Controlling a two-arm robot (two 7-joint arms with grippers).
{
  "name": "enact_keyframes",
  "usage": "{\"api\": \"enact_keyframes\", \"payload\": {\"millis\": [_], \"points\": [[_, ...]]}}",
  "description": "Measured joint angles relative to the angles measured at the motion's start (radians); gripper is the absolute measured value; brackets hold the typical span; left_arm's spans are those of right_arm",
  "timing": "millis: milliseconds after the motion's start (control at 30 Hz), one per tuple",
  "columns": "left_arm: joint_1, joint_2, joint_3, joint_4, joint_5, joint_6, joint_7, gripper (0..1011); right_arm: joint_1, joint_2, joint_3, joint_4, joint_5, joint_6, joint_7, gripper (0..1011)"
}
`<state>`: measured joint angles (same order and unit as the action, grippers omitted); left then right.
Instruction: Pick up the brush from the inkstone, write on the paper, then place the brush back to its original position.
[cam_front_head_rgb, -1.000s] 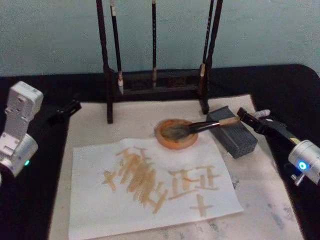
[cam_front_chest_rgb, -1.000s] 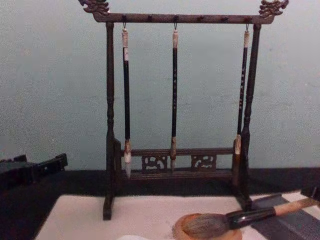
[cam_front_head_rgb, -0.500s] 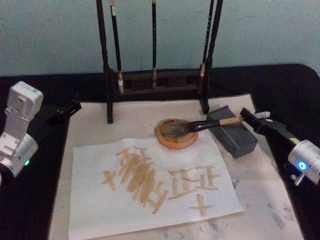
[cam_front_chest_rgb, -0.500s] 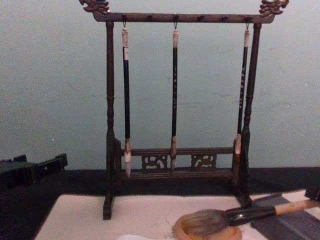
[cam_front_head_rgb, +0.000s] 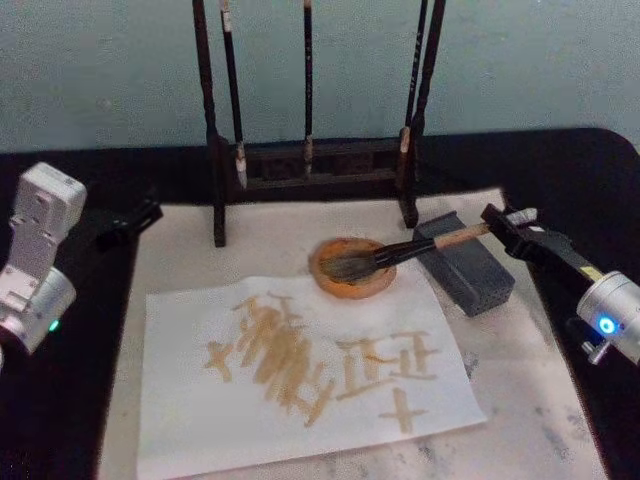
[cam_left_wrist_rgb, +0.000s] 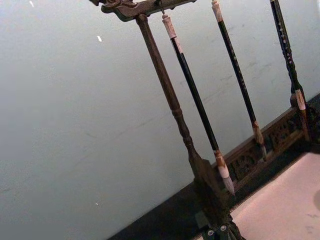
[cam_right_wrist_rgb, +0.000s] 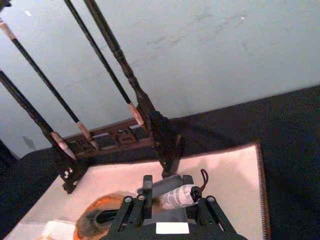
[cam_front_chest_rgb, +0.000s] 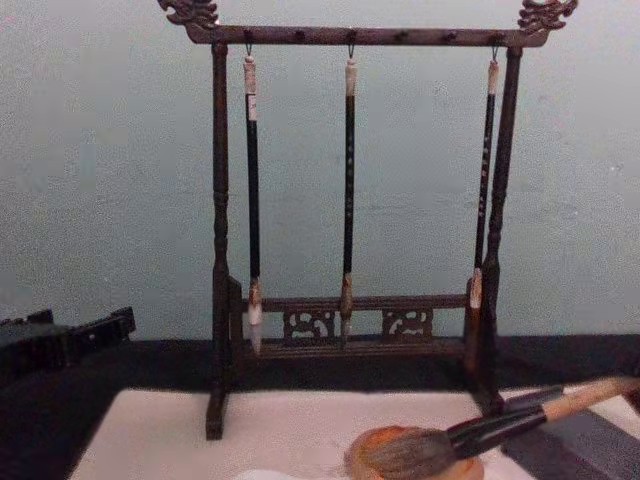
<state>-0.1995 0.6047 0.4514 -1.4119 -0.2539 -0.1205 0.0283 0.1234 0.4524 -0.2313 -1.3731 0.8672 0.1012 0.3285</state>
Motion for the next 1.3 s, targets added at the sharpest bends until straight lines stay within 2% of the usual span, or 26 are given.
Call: {"api": "enact_keyframes", "payload": {"millis": [400,700,967,1300], "points": [[0.0,0.0,0.0,0.0,0.0,0.0,0.0,1000,-0.014,0.021,-0.013,-0.067,-0.013,0.011,-0.023,312],[0.0,0.0,0.0,0.0,0.0,0.0,0.0,1002,-0.026,0.042,-0.025,-0.136,-0.029,0.046,-0.06,281],[0.0,0.0,0.0,0.0,0.0,0.0,0.0,1002,-0.027,0.083,-0.051,-0.21,-0.065,0.08,-0.066,242],[0.0,0.0,0.0,0.0,0.0,0.0,0.0,1002,-0.011,0.152,-0.083,-0.315,-0.145,0.116,-0.04,193]]}}
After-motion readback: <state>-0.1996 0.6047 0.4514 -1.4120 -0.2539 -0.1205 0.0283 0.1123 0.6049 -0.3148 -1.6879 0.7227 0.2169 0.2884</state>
